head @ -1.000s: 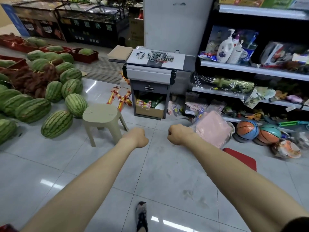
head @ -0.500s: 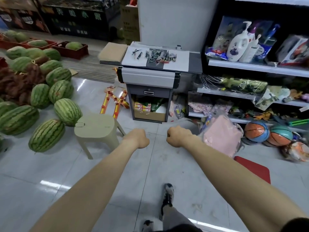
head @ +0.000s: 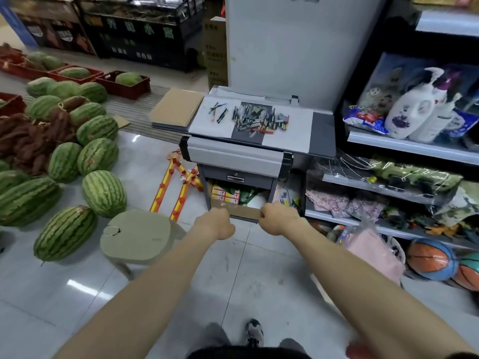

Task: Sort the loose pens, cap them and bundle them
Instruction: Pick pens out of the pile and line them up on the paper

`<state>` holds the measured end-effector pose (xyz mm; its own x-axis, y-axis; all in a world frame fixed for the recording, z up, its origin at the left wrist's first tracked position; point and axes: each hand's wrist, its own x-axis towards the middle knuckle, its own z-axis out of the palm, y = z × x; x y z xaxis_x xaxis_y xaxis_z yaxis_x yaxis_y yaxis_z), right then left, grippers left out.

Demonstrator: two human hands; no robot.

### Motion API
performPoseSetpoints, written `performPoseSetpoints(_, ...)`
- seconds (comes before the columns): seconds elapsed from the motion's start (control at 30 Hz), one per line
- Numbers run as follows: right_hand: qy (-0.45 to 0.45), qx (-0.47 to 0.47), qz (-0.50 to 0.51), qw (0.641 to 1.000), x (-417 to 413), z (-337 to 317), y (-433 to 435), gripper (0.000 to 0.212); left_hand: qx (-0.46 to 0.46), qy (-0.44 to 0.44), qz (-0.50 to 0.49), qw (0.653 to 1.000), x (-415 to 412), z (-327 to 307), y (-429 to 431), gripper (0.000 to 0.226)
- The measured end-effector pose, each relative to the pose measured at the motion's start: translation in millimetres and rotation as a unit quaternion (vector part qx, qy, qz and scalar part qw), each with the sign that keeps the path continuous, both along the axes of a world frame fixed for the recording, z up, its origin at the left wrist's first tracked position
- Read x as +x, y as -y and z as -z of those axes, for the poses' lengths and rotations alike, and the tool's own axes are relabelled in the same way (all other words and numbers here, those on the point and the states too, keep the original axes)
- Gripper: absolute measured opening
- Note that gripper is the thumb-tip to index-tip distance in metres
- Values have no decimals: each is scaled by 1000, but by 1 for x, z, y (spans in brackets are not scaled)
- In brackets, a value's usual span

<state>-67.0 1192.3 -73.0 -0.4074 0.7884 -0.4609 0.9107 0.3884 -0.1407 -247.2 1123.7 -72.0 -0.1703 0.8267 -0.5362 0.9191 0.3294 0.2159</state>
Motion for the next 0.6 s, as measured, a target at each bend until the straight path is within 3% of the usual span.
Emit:
performPoseSetpoints(0.3, -32, 7, 12, 999, -64, -8, -124, 17, 17, 12, 12, 1000, -54, -11, -121, 30)
performPoseSetpoints(0.47, -29, 10, 20, 999, -105, -14, -184, 25, 32, 13, 29, 999, -99, -17, -184, 14)
performPoseSetpoints(0.6, -40, 23, 46, 998, -125, -13, -221, 25, 46, 22, 40, 998, -127, -18, -231, 17)
